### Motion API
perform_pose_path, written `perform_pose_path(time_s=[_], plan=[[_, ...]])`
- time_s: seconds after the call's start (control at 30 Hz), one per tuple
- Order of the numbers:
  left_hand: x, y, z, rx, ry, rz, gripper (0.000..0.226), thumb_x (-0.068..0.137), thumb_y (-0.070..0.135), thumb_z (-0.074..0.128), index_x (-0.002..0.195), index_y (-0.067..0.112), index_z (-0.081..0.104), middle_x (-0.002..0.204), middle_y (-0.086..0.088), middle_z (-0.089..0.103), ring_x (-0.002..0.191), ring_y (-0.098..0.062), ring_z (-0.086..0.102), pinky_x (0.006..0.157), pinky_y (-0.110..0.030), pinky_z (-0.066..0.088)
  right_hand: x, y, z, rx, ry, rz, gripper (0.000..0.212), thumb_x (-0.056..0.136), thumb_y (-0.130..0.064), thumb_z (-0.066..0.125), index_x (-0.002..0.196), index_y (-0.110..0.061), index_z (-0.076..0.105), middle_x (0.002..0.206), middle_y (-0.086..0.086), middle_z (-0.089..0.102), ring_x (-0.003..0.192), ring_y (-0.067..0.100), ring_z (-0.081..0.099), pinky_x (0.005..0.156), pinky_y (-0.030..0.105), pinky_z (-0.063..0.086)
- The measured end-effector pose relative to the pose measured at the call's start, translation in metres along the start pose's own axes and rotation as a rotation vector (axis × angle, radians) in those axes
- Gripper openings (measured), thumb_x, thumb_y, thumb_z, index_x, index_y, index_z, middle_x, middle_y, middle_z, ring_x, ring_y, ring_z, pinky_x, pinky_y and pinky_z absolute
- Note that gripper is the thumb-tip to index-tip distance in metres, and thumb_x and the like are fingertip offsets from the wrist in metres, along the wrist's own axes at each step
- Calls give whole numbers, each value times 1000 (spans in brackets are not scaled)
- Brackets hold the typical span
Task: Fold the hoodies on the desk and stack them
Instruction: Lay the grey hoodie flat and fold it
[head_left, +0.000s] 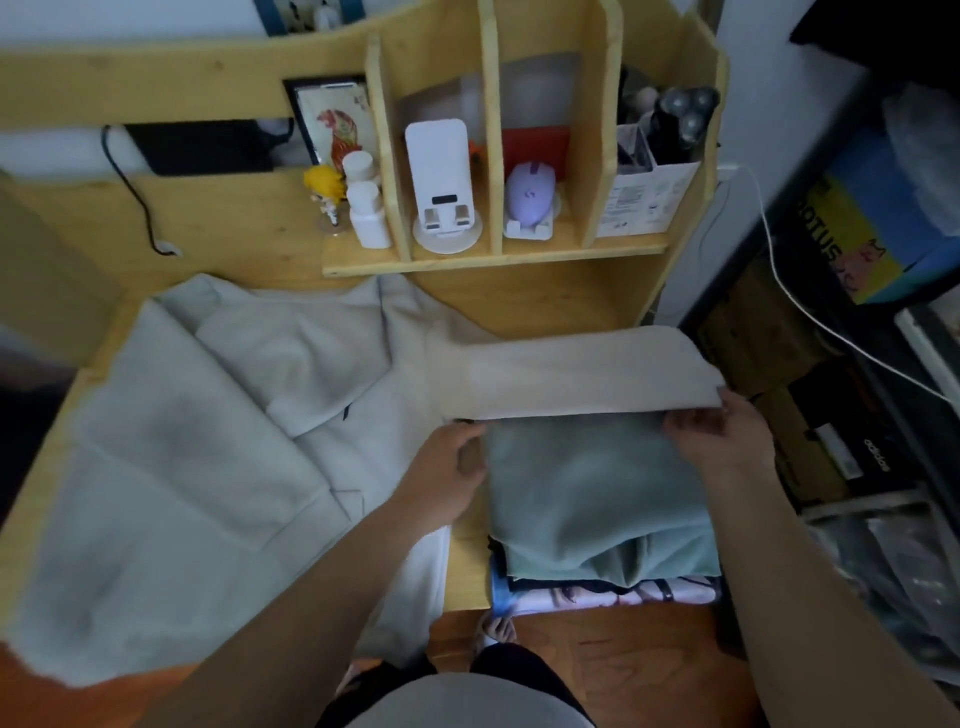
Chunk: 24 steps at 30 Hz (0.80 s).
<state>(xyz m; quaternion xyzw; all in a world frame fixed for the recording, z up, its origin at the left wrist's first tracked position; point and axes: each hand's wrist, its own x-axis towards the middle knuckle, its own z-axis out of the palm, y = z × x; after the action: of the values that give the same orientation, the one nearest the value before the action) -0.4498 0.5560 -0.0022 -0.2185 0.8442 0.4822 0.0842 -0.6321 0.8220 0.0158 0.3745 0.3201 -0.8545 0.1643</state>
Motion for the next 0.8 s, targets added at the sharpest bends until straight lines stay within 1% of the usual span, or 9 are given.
perform_pose_path(time_s=[0.1, 0.23, 0.3, 0.37, 0.47, 0.53, 0.63, 0.7, 0.8], plan=[[-31, -25, -55, -513, 105, -233, 25, 86, 22, 67, 109, 30, 71, 126, -3, 70, 118, -28, 65, 97, -36, 47, -27, 9, 31, 30, -185, -58, 66, 66, -6, 67, 131, -9, 57, 129, 16, 65, 120, 35, 62, 102, 54, 48], [-80, -63, -139, -1037, 213, -263, 47, 76, 21, 74, 122, 15, 65, 131, -13, 68, 127, -35, 62, 108, -48, 47, -86, 60, 83, -214, -526, -195, 52, 82, 3, 49, 132, -6, 58, 128, 12, 65, 121, 32, 62, 104, 46, 49], [-105, -80, -176, -1210, 235, -220, 38, 92, 31, 60, 128, 16, 61, 139, -17, 63, 129, -36, 61, 106, -54, 49, -122, 111, 101, -498, -669, -345, 40, 80, 4, 50, 109, -15, 71, 105, 1, 74, 102, 19, 70, 90, 32, 55], [-127, -104, -205, -1296, 252, -224, 39, 104, 43, 43, 131, 18, 58, 141, -20, 60, 131, -41, 58, 108, -65, 42, -152, 179, 108, -889, -829, -518, 29, 73, -3, 56, 94, -16, 72, 93, -2, 75, 89, 14, 71, 77, 30, 55], [-148, -148, -226, -1363, 240, -361, 56, 99, 60, 46, 133, 17, 57, 133, -23, 65, 125, -47, 60, 109, -73, 35, -168, 291, 90, -1458, -1255, -609, 37, 73, -9, 59, 109, -13, 63, 114, 9, 64, 106, 28, 62, 90, 44, 51], [-155, -182, -223, -1307, 239, -547, 58, 98, 61, 48, 126, 13, 64, 118, -20, 73, 107, -39, 71, 99, -63, 49, -161, 347, 63, -1783, -1433, -550, 39, 73, -6, 57, 111, -12, 60, 124, 8, 58, 118, 31, 53, 100, 45, 44], [-155, -231, -206, -1090, 273, -700, 38, 97, 44, 58, 106, 10, 73, 90, -13, 77, 70, -24, 74, 68, -36, 55, -154, 379, 31, -1920, -1189, -347, 38, 87, -6, 56, 122, -20, 57, 141, -1, 51, 133, 18, 43, 108, 25, 32], [-150, -255, -197, -892, 321, -733, 23, 90, 30, 70, 96, 7, 72, 81, -14, 77, 54, -16, 70, 55, -27, 51, -143, 384, 23, -1987, -993, -400, 34, 92, -9, 56, 124, -20, 58, 135, 0, 55, 125, 18, 50, 104, 23, 32], [-145, -268, -193, -588, 308, -708, 21, 98, 18, 62, 82, 7, 69, 60, -7, 63, 40, -13, 58, 38, -17, 38, -123, 373, 27, -2115, -692, -462, 30, 93, -9, 56, 121, -18, 62, 131, 4, 58, 112, 20, 54, 98, 25, 35]])
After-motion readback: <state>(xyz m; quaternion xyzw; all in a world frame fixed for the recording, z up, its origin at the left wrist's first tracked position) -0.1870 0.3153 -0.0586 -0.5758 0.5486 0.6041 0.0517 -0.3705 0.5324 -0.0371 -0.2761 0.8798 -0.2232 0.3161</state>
